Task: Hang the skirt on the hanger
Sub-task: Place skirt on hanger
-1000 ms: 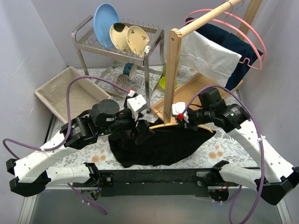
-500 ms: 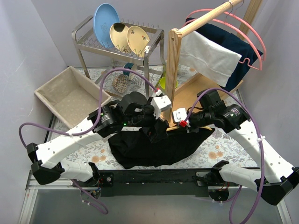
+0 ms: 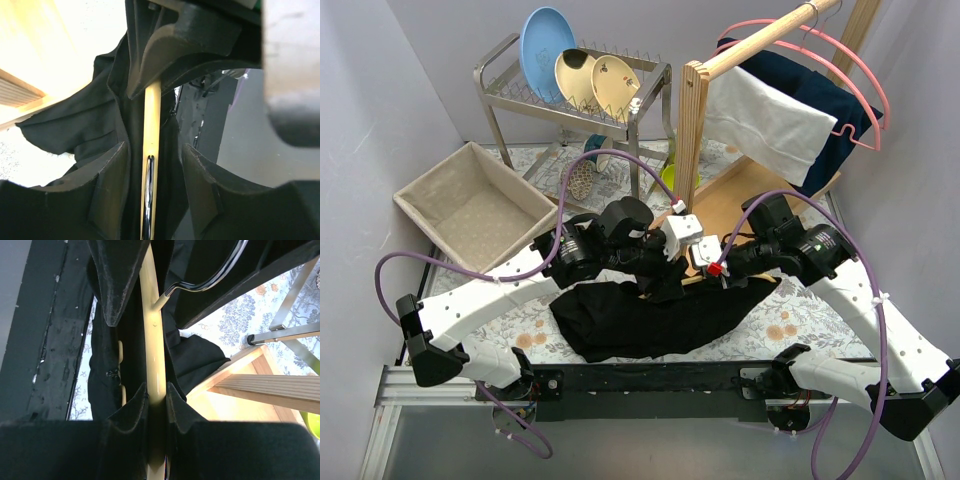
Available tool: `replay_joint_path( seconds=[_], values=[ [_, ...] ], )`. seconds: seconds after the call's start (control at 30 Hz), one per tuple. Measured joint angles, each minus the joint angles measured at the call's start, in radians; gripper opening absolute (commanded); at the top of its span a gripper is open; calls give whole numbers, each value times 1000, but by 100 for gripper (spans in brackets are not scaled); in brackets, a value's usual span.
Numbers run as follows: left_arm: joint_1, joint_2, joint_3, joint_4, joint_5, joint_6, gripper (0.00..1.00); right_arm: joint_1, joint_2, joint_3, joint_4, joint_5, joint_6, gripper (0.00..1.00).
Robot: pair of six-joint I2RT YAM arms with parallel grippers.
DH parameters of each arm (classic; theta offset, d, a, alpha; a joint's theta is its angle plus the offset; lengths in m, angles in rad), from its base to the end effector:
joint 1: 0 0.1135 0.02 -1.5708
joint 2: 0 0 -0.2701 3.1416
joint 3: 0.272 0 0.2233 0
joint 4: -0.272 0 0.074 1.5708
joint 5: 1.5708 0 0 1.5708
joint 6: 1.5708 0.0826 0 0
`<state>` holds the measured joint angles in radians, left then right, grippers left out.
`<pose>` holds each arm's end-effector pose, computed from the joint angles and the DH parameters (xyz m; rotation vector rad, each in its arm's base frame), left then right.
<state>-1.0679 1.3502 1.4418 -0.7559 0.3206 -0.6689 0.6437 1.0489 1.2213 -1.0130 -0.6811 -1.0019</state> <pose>0.1168 -0.2663 0.3625 0.6945 2.4326 -1.2011 0.1121 0.1491 0.3407 -1.8493 1.3019 0.6289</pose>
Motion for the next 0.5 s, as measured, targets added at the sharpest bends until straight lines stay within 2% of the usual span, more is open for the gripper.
replay_joint_path(
  seconds=[0.07,0.13,0.17,0.23,0.27,0.3,0.43,0.5],
  values=[
    [0,1,0,0,10,0,46,0,0,2,-5,-3,3,1],
    [0,1,0,0,7,0,52,0,0,6,-11,-2,7,1],
    [0,1,0,0,-8,0,67,0,0,8,-12,1,9,1],
    [0,-6,0,1,-46,4,81,0,0,10,-12,5,12,1],
    [3,-14,-5,0,-65,-4,93,0,0,11,-9,5,19,1],
    [6,-40,-29,9,-89,-11,97,0,-2,14,-3,6,29,1],
    [21,-208,-132,43,-137,-25,98,0,-27,19,22,13,58,1],
    [24,-303,-154,58,-142,-26,95,0,-43,19,29,12,69,1]
  ],
)
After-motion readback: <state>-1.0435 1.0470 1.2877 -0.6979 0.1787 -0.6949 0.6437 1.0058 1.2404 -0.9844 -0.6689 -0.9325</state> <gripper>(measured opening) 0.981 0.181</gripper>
